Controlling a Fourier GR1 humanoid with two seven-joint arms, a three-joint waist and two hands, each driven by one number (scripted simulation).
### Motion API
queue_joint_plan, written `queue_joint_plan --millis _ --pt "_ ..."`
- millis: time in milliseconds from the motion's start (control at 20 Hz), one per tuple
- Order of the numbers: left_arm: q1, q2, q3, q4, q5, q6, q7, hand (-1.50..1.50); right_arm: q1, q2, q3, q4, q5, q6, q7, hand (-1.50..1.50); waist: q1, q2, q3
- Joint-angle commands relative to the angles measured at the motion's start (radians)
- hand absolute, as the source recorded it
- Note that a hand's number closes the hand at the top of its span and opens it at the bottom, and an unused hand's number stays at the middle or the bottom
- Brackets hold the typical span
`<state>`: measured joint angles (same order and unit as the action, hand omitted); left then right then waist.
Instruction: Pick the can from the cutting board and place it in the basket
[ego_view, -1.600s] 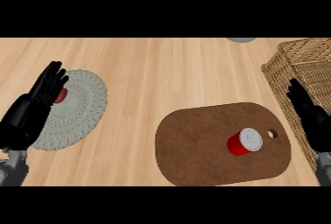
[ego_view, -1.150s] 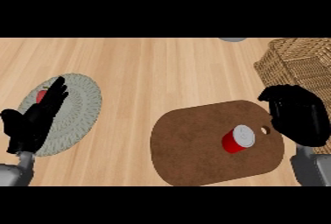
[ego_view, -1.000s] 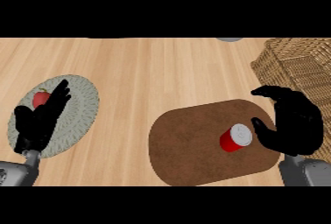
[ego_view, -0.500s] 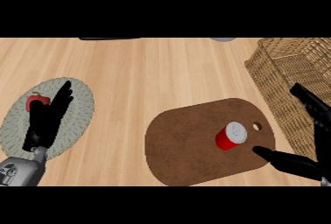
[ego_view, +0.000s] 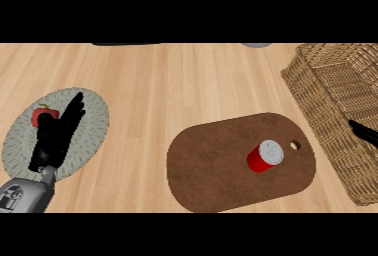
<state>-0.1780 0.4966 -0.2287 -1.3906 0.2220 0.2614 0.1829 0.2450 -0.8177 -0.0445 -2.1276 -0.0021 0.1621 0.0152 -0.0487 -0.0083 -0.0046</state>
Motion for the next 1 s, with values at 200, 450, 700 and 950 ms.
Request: queue_joint_plan --millis 200,450,700,950 --pt "-0.034 -0.061 0.007 0.061 -0.057 -0.021 -0.031 0.0 0.107 -0.039 -0.177 -0.185 -0.195 0.193 0.194 -1.5 0.031 0.006 0.004" --pt "-0.09 -0.08 0.069 0.128 -0.065 -0.091 -0.04 0.0 0.13 0.095 -0.204 -0.237 -0.125 0.238 0.231 -1.5 0.036 0.007 0.004" --pt "-0.07 -0.107 0.043 -0.008 -0.11 -0.056 0.086 0.0 0.074 0.183 -0.213 -0.215 -0.038 0.214 0.256 -1.5 0.045 0.007 0.005" --pt "-0.118 -0.138 0.102 0.123 -0.109 -0.116 0.012 0.0 -0.059 0.246 -0.106 -0.11 0.11 0.211 0.27 -1.5 0.05 0.011 0.004"
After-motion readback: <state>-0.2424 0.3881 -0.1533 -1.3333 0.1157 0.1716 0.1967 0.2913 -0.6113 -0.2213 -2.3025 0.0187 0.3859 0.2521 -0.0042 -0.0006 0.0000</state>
